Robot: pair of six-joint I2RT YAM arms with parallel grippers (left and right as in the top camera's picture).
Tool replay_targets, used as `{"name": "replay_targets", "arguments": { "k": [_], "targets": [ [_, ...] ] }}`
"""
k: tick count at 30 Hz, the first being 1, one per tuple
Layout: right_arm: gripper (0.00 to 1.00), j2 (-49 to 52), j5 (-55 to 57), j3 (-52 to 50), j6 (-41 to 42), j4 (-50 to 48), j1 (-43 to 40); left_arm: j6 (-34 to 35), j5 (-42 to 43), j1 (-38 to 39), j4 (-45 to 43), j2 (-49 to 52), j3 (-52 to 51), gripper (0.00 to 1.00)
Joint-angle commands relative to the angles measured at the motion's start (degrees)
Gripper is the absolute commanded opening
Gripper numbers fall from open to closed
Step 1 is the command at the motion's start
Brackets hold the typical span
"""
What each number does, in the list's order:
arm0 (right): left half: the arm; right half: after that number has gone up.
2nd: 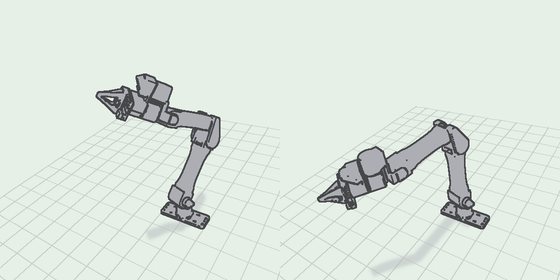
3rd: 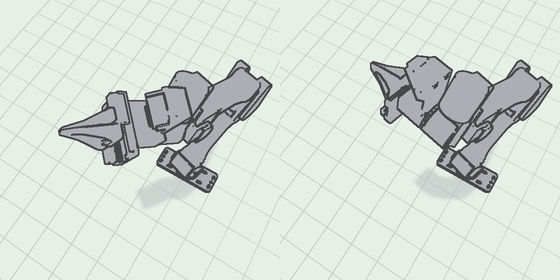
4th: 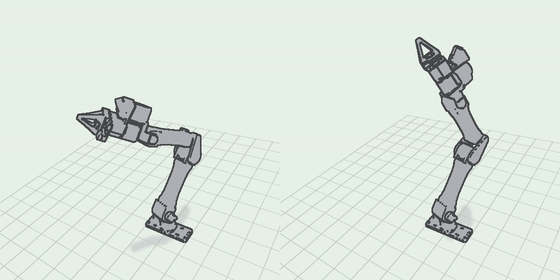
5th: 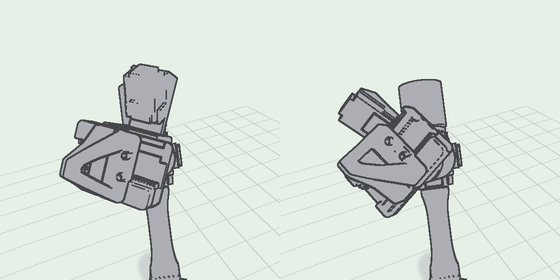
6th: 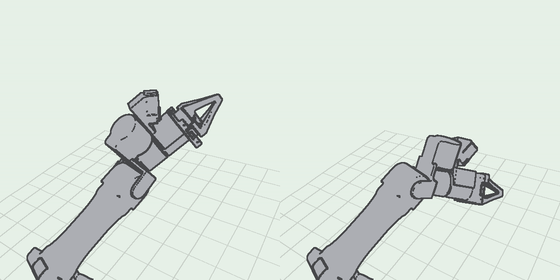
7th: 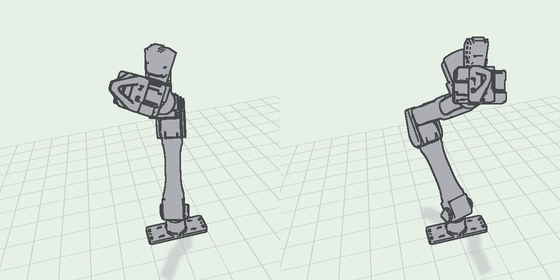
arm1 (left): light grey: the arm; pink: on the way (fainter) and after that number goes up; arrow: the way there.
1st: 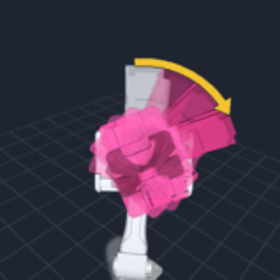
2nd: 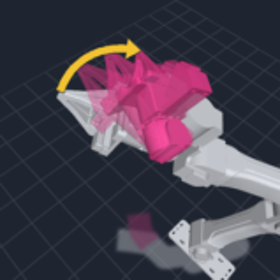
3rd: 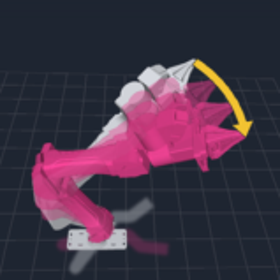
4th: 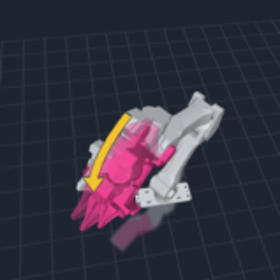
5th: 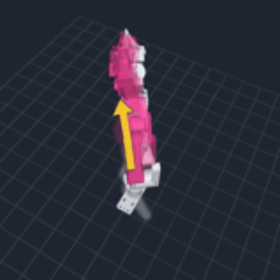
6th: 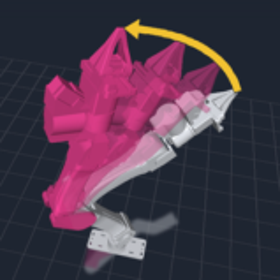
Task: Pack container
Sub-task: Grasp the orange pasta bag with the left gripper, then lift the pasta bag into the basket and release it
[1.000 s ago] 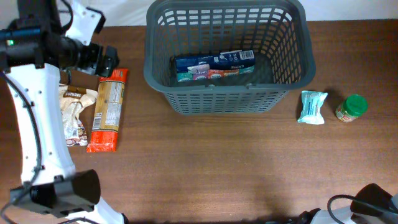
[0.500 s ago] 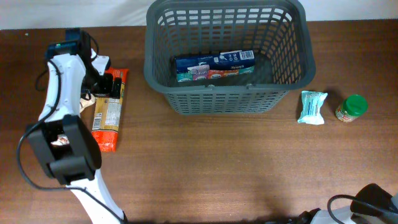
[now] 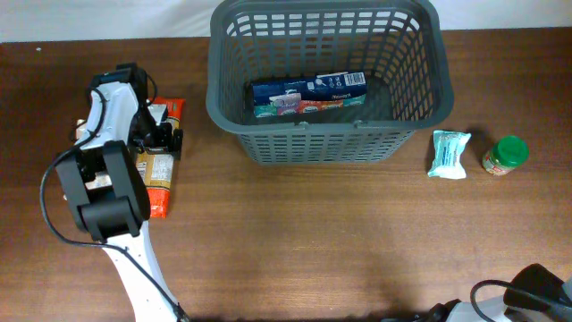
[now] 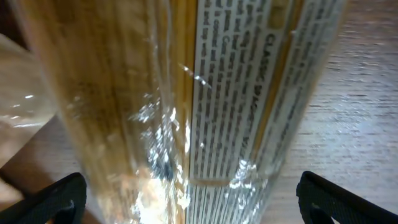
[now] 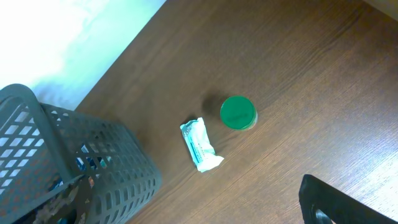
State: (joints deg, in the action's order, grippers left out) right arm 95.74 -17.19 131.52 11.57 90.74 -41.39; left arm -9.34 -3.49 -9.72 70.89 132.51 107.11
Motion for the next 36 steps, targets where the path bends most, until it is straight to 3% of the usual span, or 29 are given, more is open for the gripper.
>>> {"name": "replay_targets", "arguments": {
  "k": [1,4,7,11,14,15,21,29,33,36],
  "targets": [
    [0.99,0.31,-0.13,0.28,-0.11,-0.07,-0.26,1.01,-0.33,0.07,0.26,2.34,-0.42,0.99],
    [0.99,0.31,-0.13,0.28,-0.11,-0.07,-0.26,1.18,-0.35,0.07,-0.04,2.71,-0.92,1.0],
    [0.99,0.31,-0.13,0.28,-0.11,-0.07,-0.26,1.18,-0.42,0.07,-0.2,2.71,-1.03,0.89],
    [0.99,0.31,-0.13,0.28,-0.11,-0.07,-0.26,1.16,-0.42,0.07,0.02,2.71,-1.01,0.31],
    [0.99,0.31,-0.13,0.28,-0.11,-0.07,-0.26,1.16,-0.42,0.07,0.57,2.71,-1.01,0.05],
    [0.99,0.31,-0.13,0.28,-0.11,-0.07,-0.26,1.18,-0.42,0.09,1.27,2.69,-0.87,0.02],
    [0.99,0.31,-0.13,0.28,-0.11,-0.07,-0.26,1.18,-0.42,0.28,8.24,2.12,7.76,0.02],
    [0.99,0.31,-0.13,0.28,-0.11,-0.07,-0.26,1.16,-0.42,2.27,20.9,-1.29,36.94,0.02],
    [0.99,0.31,-0.13,0.28,-0.11,-0.07,-0.26,-0.2,-0.42,5.07,21.31,-4.02,50.58,0.02],
    [0.99,0.31,-0.13,0.28,-0.11,-0.07,-0.26,-5.92,-0.42,8.41,19.85,-6.01,58.84,0.02]
  ]
}}
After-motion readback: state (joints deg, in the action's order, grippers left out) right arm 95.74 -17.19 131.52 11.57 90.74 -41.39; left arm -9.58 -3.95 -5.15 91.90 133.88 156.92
